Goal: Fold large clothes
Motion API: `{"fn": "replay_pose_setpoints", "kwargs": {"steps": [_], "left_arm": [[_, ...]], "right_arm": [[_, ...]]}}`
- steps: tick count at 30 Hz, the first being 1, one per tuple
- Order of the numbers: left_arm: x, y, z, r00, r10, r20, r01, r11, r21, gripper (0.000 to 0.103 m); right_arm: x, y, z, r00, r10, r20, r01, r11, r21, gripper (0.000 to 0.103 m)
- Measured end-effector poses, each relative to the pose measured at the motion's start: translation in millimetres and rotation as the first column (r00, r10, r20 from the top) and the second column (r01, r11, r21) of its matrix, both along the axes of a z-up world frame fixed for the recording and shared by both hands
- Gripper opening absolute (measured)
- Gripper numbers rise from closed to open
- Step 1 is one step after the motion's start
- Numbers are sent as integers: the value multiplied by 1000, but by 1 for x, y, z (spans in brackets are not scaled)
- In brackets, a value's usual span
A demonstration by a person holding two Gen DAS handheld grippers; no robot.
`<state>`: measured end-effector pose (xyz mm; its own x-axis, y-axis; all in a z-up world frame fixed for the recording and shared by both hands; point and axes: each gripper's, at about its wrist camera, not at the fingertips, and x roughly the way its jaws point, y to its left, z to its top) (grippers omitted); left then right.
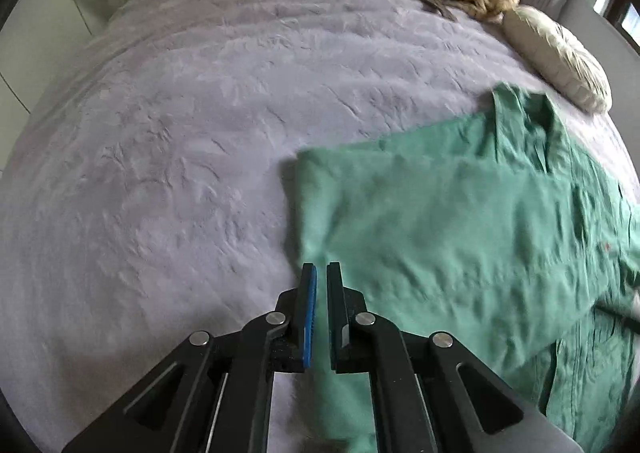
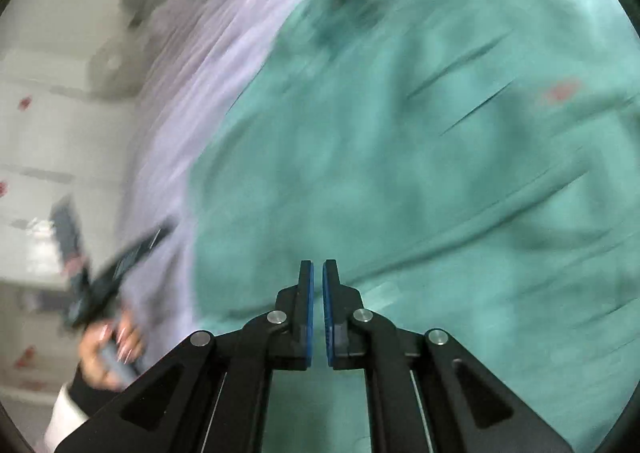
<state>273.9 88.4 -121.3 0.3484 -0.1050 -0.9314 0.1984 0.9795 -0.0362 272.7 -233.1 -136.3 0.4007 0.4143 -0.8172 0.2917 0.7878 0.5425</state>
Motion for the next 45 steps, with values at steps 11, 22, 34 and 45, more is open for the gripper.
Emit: {"fn": "replay_pose_setpoints", "kwargs": {"steps": [11, 22, 34, 45], "left_arm": [[-29, -13, -32, 996, 45, -74, -36, 992, 125, 6], [-85, -43, 9, 994, 31, -104, -18, 992, 127, 6], [-159, -102, 9, 978, -26, -206, 49, 993, 105, 16], [-174, -165, 1, 976, -109, -191, 135, 982, 133, 102]], "right_arm": [[-22, -92, -27, 981, -149, -125, 135, 984, -119, 3], [-99, -94, 1, 980, -116, -161, 112, 993, -31, 59], [-143, -86, 14, 981, -91, -172, 96, 995, 24, 75], [-159, -120, 22, 982, -139, -128, 147, 987, 58, 85]]}}
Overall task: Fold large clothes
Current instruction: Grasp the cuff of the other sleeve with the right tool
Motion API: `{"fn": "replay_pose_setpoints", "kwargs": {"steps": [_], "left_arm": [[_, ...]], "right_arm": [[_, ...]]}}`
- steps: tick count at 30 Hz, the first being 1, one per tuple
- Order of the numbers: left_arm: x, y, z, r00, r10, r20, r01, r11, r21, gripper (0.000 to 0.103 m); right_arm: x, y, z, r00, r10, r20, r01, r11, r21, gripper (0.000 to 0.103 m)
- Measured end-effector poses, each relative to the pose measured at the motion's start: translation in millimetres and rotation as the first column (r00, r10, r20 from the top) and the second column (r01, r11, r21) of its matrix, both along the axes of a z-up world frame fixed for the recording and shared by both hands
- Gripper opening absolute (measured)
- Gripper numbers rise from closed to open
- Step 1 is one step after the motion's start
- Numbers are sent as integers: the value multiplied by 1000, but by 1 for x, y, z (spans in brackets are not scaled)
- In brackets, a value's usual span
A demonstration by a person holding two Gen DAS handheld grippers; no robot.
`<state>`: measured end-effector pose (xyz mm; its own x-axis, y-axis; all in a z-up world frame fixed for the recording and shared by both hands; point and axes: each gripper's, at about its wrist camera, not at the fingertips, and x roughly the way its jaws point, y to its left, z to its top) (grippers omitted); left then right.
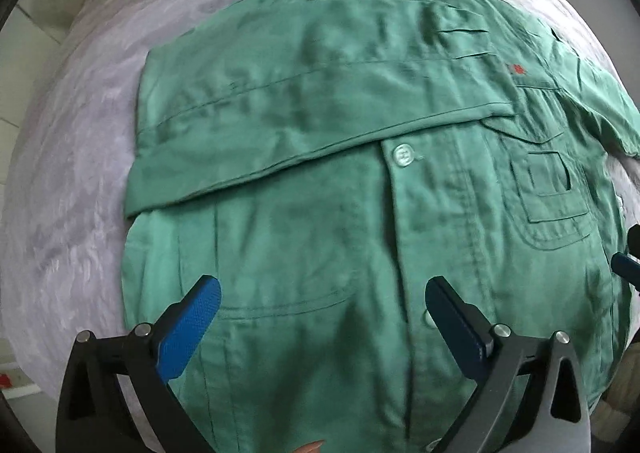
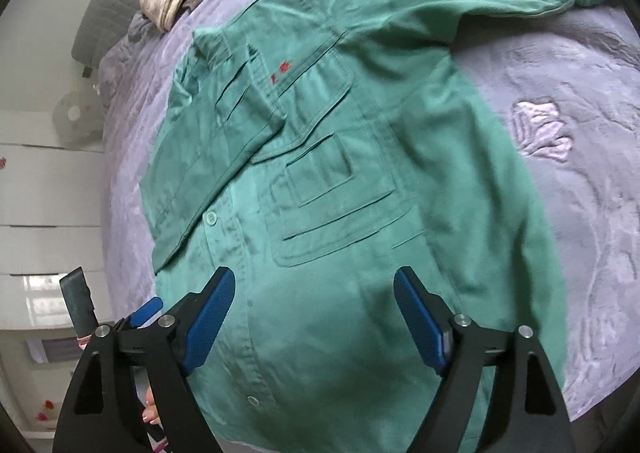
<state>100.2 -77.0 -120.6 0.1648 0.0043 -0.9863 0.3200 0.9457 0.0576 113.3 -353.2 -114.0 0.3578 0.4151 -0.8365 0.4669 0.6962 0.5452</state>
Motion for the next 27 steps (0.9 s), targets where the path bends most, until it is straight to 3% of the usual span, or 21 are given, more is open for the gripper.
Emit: {"fn": "replay_pose_setpoints", "kwargs": {"steps": [2, 4, 7, 10, 20, 27], "left_arm": [[5, -10, -1, 1000, 5, 2, -5, 1000, -1, 102], [10, -19, 1, 1000, 7, 8, -7, 1000, -2, 102], [21, -38, -4, 1000, -6, 8, 6, 1000, 19, 102], [30, -39, 0, 998, -29, -50, 28, 1000, -10, 102], [31, -92, 0, 993, -93, -70, 89, 995, -54, 102], [31, -132, -2, 989, -127, -77, 122, 990, -67, 102]], "right_arm": [[-2, -10, 1, 1000, -14, 13, 14, 1000, 8, 90], [-5, -26, 3, 998, -43, 37, 42, 999, 29, 103], [-9, -50, 7, 993, -94, 71, 91, 995, 46, 103], [-12, -78, 11, 983, -149, 106, 144, 988, 52, 103], [-21, -178, 11, 944, -299, 140, 301, 954, 8, 103], [-23, -247, -3, 908, -405, 103, 405, 914, 22, 103]]}}
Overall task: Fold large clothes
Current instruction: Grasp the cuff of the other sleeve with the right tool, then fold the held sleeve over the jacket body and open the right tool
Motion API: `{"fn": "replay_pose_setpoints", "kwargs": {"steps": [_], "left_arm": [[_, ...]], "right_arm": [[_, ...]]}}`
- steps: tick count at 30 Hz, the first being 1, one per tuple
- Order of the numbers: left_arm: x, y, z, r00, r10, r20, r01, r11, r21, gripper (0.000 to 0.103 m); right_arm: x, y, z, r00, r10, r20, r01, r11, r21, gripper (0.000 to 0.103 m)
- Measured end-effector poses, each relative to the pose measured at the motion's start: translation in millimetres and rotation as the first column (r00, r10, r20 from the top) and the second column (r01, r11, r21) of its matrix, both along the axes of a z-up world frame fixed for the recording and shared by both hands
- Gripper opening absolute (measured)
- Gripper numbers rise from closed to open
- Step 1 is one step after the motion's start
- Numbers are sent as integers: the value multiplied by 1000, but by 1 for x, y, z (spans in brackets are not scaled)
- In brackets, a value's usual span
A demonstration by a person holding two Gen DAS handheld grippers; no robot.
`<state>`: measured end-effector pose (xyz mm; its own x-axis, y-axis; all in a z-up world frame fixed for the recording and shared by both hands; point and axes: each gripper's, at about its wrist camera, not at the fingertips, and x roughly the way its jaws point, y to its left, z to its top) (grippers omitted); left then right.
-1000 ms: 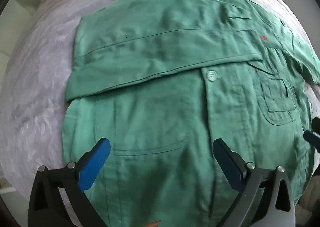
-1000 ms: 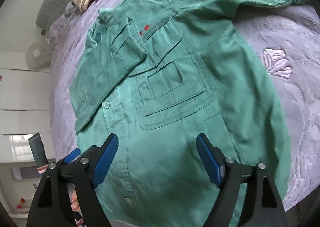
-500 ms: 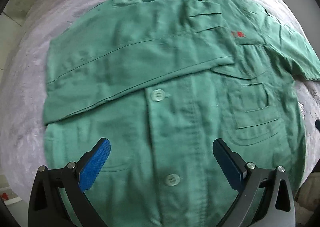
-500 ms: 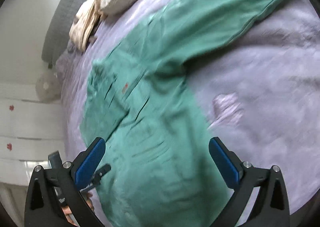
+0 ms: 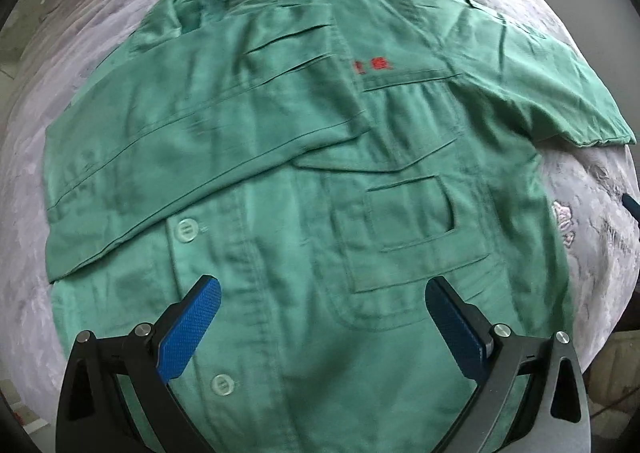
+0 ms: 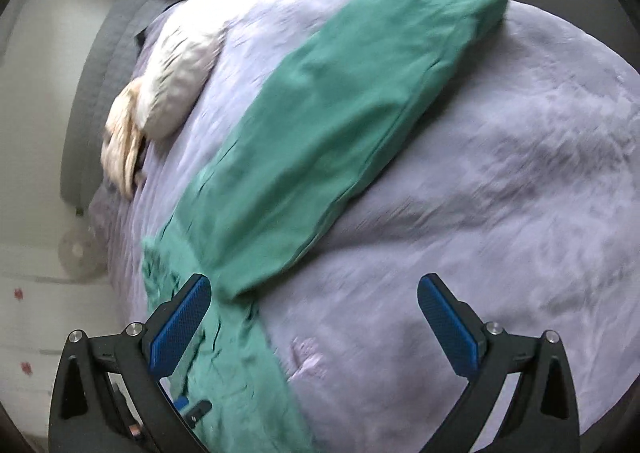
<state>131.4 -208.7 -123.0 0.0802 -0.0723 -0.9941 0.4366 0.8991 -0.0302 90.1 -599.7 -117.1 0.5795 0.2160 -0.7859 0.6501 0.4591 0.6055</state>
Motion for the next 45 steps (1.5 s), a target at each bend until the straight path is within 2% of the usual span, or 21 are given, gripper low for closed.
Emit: {"fn": "replay_pose_setpoints", "kwargs": {"steps": [4, 8, 16, 17, 20, 23, 24, 25, 26, 27, 28, 30, 33, 38, 42, 45], "left_arm": [[7, -26, -5, 1000, -5, -7, 5, 1000, -17, 102], [9, -58, -8, 1000, -15, -9, 15, 999, -36, 102], [24, -108, -4, 999, -35, 17, 36, 998, -61, 102], [20, -124, 2, 999, -32, 21, 33, 998, -60, 102], [22, -123, 1, 999, -17, 29, 19, 998, -55, 102], [33, -119, 0, 999, -12, 31, 13, 998, -56, 102], [37, -116, -1, 999, -12, 37, 14, 999, -51, 102], [38, -108, 1, 999, -15, 37, 17, 998, -54, 102], [41, -103, 2, 999, -18, 41, 20, 998, -53, 102], [35, -90, 2, 999, -18, 49, 20, 999, -46, 102], [30, -76, -4, 998, -17, 54, 19, 999, -38, 102], [29, -59, -2, 999, -9, 42, 11, 999, -44, 102], [40, -36, -4, 999, 16, 28, -15, 998, -59, 102], [46, 8, 14, 992, 49, 112, -43, 998, -55, 102], [59, 45, 27, 981, 100, 168, -94, 995, -44, 102], [69, 70, 26, 967, 152, 205, -148, 988, -33, 102]], "right_arm": [[-1, -41, -11, 995, -93, 37, 92, 995, 39, 103], [3, -76, -26, 979, -183, 95, 171, 978, 115, 103], [29, -122, -44, 949, -272, 158, 245, 954, 176, 103], [31, -126, -47, 943, -286, 172, 253, 948, 191, 103], [36, -134, -50, 915, -339, 219, 284, 926, 248, 103], [35, -141, -56, 882, -417, 218, 341, 887, 313, 100], [35, -142, -58, 872, -437, 221, 351, 872, 341, 91], [35, -144, -61, 864, -453, 218, 360, 860, 361, 61], [35, -145, -65, 860, -474, 188, 383, 844, 376, 36], [32, -142, -66, 862, -480, 164, 394, 838, 378, 5], [32, -142, -68, 858, -490, 153, 403, 828, 390, 5], [32, -139, -66, 844, -497, 200, 389, 826, 408, 4], [45, -129, -43, 853, -440, 282, 320, 866, 384, 4], [78, -100, 3, 862, -294, 413, 159, 930, 331, 4], [128, -47, 51, 874, -76, 479, -30, 977, 209, 4], [164, 8, 78, 869, 93, 485, -157, 983, 92, 4]]}}
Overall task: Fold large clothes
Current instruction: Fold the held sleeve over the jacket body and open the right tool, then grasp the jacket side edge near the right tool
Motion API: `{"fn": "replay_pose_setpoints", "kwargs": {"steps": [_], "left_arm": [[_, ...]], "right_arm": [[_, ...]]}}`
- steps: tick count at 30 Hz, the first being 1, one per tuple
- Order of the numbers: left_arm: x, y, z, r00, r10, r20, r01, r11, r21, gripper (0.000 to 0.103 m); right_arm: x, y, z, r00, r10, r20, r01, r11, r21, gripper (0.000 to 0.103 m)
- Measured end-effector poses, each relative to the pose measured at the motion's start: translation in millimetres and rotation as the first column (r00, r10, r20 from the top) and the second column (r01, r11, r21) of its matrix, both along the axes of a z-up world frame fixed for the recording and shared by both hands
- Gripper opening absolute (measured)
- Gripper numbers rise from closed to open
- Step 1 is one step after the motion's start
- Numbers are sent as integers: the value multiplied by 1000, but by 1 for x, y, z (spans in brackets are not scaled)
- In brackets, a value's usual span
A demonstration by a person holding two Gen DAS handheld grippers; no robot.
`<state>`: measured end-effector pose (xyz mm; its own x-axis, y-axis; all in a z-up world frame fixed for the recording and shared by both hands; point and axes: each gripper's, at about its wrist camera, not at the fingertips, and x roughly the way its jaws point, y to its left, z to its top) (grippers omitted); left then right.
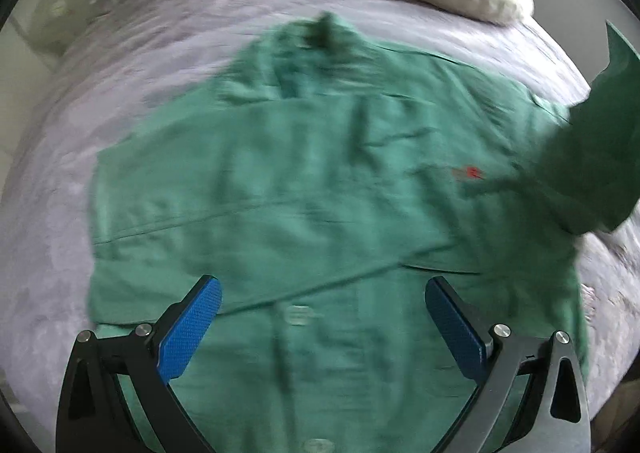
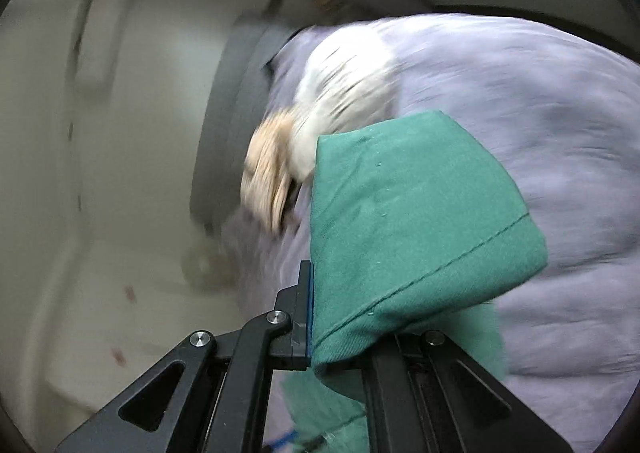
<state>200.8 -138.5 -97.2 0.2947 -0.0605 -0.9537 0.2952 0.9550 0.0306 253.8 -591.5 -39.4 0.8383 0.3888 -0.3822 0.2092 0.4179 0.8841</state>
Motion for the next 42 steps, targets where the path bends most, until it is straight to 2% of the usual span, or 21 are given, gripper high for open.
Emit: {"fn": "replay_pose_setpoints", "kwargs": {"steps": [3, 6, 8, 9, 11, 15, 17, 19, 21, 23, 24, 25, 26, 27, 29, 32, 34, 35, 36, 39, 42], "left_arm": [[13, 36, -3, 997, 75, 11, -75, 997, -4, 102], [9, 58, -12, 991, 135, 10, -135, 991, -7, 102], [13, 73, -18, 986, 169, 6, -169, 986, 0, 102], [15, 81, -21, 983, 186, 4, -186, 983, 3, 102], [16, 98, -26, 975, 223, 0, -223, 975, 0, 102], [14, 128, -34, 962, 271, -21, -272, 962, -17, 102], [11, 140, -37, 960, 278, -23, -279, 960, -25, 102], [7, 151, -40, 960, 278, -28, -278, 960, -23, 102], [7, 160, -44, 958, 284, -40, -285, 958, -26, 102], [5, 168, -45, 953, 300, -50, -301, 953, -32, 102], [5, 172, -45, 950, 307, -50, -309, 951, -34, 102], [4, 176, -44, 948, 315, -47, -317, 948, -35, 102], [4, 180, -43, 945, 324, -41, -325, 945, -36, 102], [3, 183, -41, 943, 331, -34, -332, 943, -37, 102], [1, 190, -39, 938, 347, -17, -347, 937, -37, 102], [1, 198, -40, 929, 370, -15, -370, 929, -24, 102], [1, 202, -44, 921, 387, -31, -388, 921, -17, 102], [1, 203, -44, 919, 394, -37, -394, 919, -18, 102], [1, 204, -43, 918, 394, -37, -395, 919, -21, 102], [4, 196, -39, 926, 377, -28, -378, 925, -31, 102], [14, 175, -38, 940, 341, -25, -342, 938, -55, 102]], "right_arm": [[42, 80, 20, 986, 158, -44, -163, 970, -182, 4], [78, 172, 17, 945, 309, -111, -328, 892, -310, 5], [98, 232, -3, 903, 386, -190, -430, 824, -368, 5], [110, 267, -22, 872, 422, -246, -488, 788, -376, 5], [117, 307, -54, 831, 461, -311, -551, 758, -350, 4], [124, 346, -126, 750, 425, -507, -602, 757, -256, 8], [114, 344, -133, 763, 412, -498, -569, 794, -214, 14], [106, 335, -126, 774, 426, -469, -557, 810, -183, 55], [95, 323, -113, 818, 371, -440, -491, 849, -197, 64], [89, 311, -105, 856, 301, -420, -415, 884, -213, 53], [89, 304, -103, 866, 275, -417, -387, 898, -212, 25], [94, 304, -102, 865, 277, -419, -390, 896, -211, 11], [99, 308, -100, 861, 287, -420, -405, 887, -224, 11], [107, 318, -93, 861, 302, -410, -430, 863, -266, 11], [109, 348, -80, 846, 364, -390, -510, 767, -389, 11], [105, 416, -74, 756, 482, -442, -654, 565, -503, 21], [96, 453, -89, 686, 503, -526, -725, 420, -546, 57], [89, 465, -96, 654, 522, -548, -753, 377, -539, 64], [91, 473, -100, 640, 534, -553, -764, 365, -532, 66], [74, 469, -98, 619, 572, -538, -782, 387, -489, 66], [58, 422, -95, 651, 554, -519, -758, 509, -408, 66]]}}
